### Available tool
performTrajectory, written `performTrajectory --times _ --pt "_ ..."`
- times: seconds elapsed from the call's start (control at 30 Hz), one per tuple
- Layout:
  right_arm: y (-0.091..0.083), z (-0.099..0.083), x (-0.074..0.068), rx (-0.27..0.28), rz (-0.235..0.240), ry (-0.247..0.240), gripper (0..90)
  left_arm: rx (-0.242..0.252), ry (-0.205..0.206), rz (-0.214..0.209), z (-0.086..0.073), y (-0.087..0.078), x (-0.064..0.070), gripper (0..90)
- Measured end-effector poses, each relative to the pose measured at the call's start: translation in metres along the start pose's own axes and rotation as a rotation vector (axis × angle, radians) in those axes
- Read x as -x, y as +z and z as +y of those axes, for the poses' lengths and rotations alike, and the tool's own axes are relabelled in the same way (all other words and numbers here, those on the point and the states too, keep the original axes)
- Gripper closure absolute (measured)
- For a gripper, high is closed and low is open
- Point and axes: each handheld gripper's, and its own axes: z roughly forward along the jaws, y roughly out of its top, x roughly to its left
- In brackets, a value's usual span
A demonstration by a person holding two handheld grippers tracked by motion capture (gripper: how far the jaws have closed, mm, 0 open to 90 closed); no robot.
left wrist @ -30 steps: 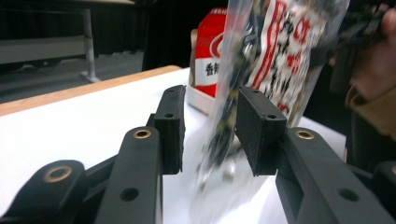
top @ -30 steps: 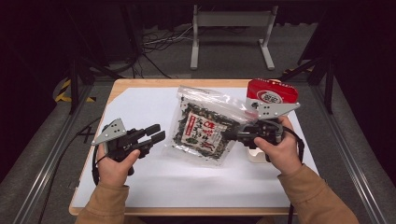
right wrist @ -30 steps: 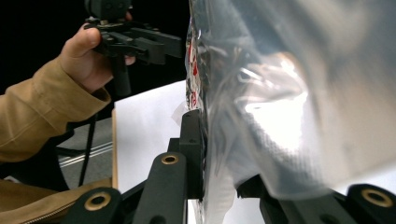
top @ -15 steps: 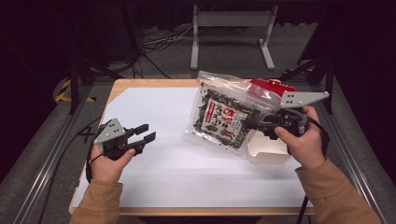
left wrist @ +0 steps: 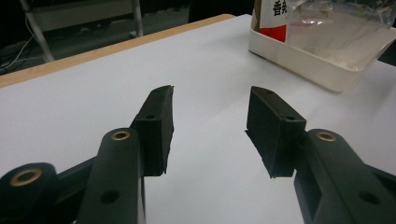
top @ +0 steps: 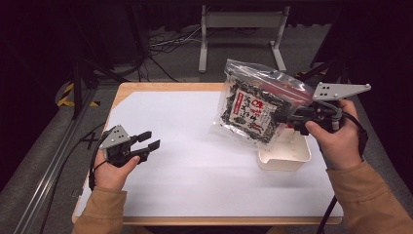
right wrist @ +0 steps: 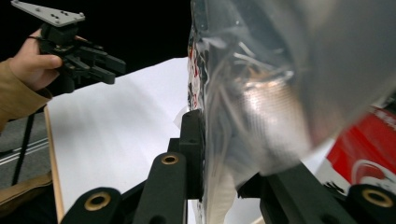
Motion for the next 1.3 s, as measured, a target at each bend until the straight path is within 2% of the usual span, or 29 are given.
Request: performTrajectory --times 0.2,0.63,0.73,0.97,1.3 --pt "-0.013 -0.001 0.007 -0.008 -0.048 -0.008 76.6 -0.002 -0.004 0.016 -0.002 -0.002 -0.003 51.1" --pt "-0.041 -0.007 0.021 0.001 -0.129 0.008 76.6 -0.009 -0.014 0.030 -0.007 -0.001 -0.008 48.2" --pt "-0.047 -0.010 0.023 -0.005 -0.152 0.012 76.6 -0.013 -0.014 0.039 -0.008 0.000 -0.007 44.7" --pt "-0.053 -0.017 0.029 -0.036 -0.213 0.021 76.5 -0.014 -0.003 0.047 -0.009 0.001 -0.008 41.5" --pt "-0.052 -0.031 0.032 -0.102 -0.279 0.075 76.5 -0.015 -0.008 0.055 -0.010 0.003 -0.009 38.4"
